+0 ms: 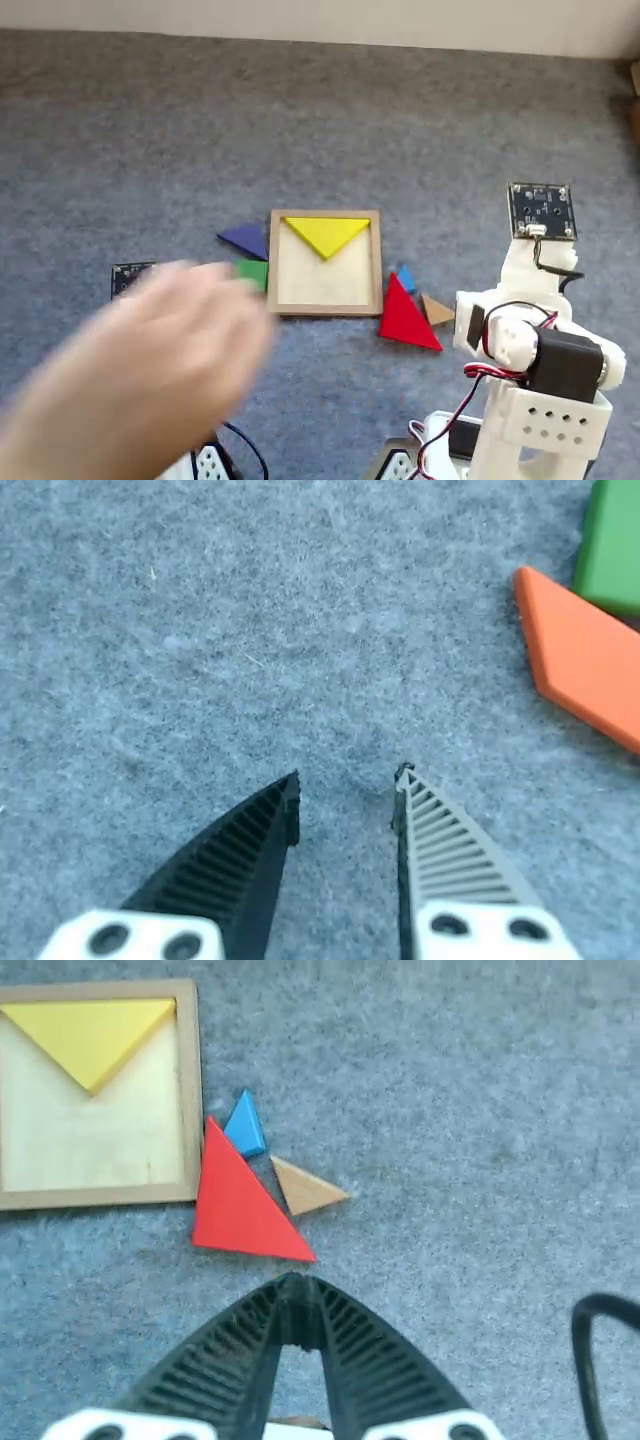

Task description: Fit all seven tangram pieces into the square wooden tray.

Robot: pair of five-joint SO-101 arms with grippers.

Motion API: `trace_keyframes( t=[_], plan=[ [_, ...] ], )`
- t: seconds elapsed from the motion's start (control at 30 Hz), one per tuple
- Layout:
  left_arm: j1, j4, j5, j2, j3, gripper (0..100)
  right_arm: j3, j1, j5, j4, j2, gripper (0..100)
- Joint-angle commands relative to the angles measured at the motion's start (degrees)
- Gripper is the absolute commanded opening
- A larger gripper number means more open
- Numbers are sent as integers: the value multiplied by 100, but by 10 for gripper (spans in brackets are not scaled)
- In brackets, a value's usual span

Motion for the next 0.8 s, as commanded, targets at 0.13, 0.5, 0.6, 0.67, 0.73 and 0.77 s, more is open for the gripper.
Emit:
trace_keyframes(
  t=[0.13, 0.5, 0.6, 0.67, 0.73, 0.77],
  plan=[
    [-48, 70, -35, -303, 110, 158, -374, 31, 62, -347, 743, 4],
    [-48, 70, -35, -303, 110, 158, -2352, -22, 149, 92, 2941, 6],
    [-48, 70, -35, -303, 110, 158, -2360, -567, 1152, 48, 3134, 7],
    [-48, 70, -35, -303, 110, 158, -2149, -1103, 1582, 13, 3327, 6],
    [-48, 70, -35, -303, 110, 158, -1877, -1587, 1591, -119, 3530, 6],
    [-48, 70, -35, -303, 110, 158, -1727, -1771, 1591, -242, 3609, 6]
  ],
)
